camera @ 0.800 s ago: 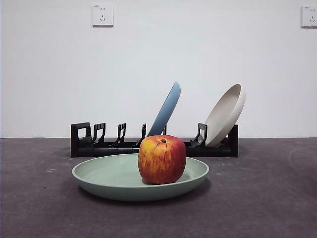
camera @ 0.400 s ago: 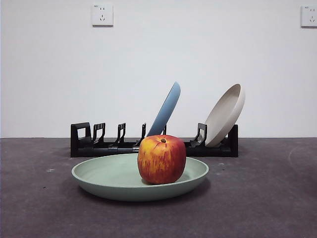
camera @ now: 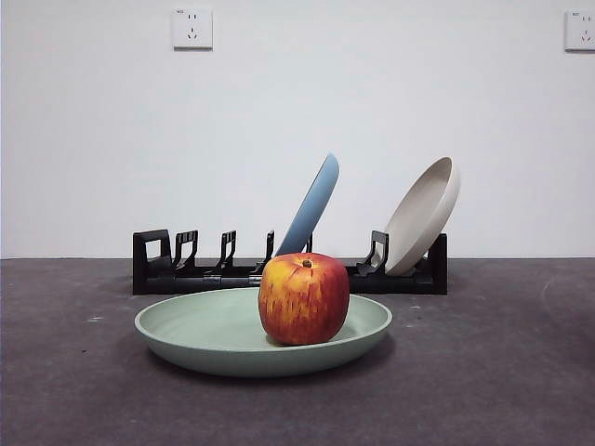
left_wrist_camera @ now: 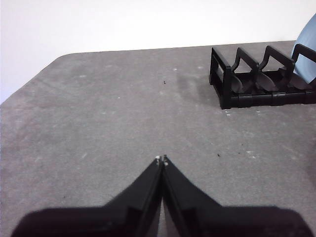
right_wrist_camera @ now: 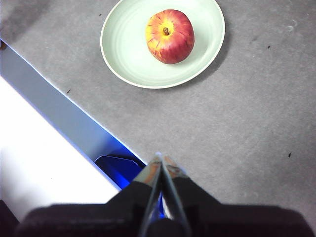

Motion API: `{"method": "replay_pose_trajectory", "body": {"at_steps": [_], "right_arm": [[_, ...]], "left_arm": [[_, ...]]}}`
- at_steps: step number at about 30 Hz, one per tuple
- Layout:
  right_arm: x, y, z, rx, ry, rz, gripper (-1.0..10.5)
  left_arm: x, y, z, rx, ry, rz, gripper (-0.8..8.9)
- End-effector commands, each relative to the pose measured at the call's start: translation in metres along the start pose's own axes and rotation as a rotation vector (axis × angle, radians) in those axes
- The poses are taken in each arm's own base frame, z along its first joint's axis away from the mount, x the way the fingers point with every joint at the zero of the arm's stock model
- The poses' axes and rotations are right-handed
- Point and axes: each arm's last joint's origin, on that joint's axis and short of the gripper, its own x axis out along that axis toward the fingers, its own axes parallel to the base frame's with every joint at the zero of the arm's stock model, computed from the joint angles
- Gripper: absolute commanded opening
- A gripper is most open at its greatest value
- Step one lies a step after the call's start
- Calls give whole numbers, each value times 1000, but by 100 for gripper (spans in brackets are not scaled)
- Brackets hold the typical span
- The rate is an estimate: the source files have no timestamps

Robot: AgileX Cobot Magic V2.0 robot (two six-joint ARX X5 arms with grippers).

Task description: Take the green plate from the plate rack,put the plate on the table,take the apple from the table,put the apple in the plate

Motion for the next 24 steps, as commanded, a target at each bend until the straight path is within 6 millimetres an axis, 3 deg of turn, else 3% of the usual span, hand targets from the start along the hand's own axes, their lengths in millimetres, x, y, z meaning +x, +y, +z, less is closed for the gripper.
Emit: {"method": "replay_pose_trajectory", "body": {"at_steps": [1, 8, 11, 15, 24], "right_arm": [[0, 0, 0, 7, -5, -1, 1], [-9, -10, -1, -7, -77, -86, 1], [-17, -21, 1, 53, -271, -139, 1], [-22, -34, -13, 97, -493, -220, 1], [23, -62, -70, 129, -749, -463, 1]], "left_arm": [[1, 0, -4, -7, 10, 3, -4], [1, 0, -4, -7, 10, 3, -4], [1, 0, -4, -7, 10, 3, -4], [1, 0, -4, -7, 10, 3, -4], [1, 0, -4, -7, 9, 3, -4]]}}
